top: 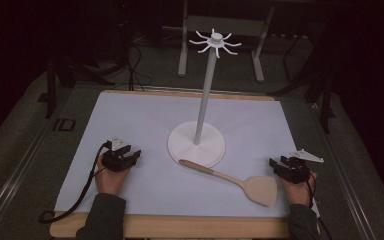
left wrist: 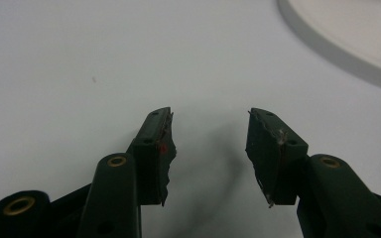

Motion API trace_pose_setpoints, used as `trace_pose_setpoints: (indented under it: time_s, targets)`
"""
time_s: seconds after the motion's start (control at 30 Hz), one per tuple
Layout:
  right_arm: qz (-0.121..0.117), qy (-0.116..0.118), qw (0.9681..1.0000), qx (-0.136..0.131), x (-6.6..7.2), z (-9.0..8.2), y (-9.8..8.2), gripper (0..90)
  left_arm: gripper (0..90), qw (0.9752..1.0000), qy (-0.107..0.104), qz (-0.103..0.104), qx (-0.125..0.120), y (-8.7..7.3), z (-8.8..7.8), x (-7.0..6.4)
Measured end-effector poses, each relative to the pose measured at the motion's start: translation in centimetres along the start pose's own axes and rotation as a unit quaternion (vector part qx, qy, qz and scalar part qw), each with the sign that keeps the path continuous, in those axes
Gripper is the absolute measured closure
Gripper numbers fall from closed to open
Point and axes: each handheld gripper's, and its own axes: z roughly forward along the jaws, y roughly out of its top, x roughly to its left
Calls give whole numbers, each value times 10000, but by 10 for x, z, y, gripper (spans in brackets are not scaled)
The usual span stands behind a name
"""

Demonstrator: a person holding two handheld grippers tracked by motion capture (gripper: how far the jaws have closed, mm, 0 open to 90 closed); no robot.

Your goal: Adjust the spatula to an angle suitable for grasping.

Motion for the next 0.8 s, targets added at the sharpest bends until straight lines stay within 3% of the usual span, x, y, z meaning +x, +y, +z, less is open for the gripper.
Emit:
trace_pose_setpoints:
  time_s: [0.4,0.57,0.8]
  targets:
    - [-114,143,9998,51,1,0,1,476,548,9998,-29,160,-149,-2,-2,-3]
    - [-112,252,9995,132,3,-1,4,483,538,9998,-61,88,-177,-2,-3,-1]
    - [-469,538,9972,210,13,-12,19,508,524,9998,-70,85,-173,-2,-3,-1]
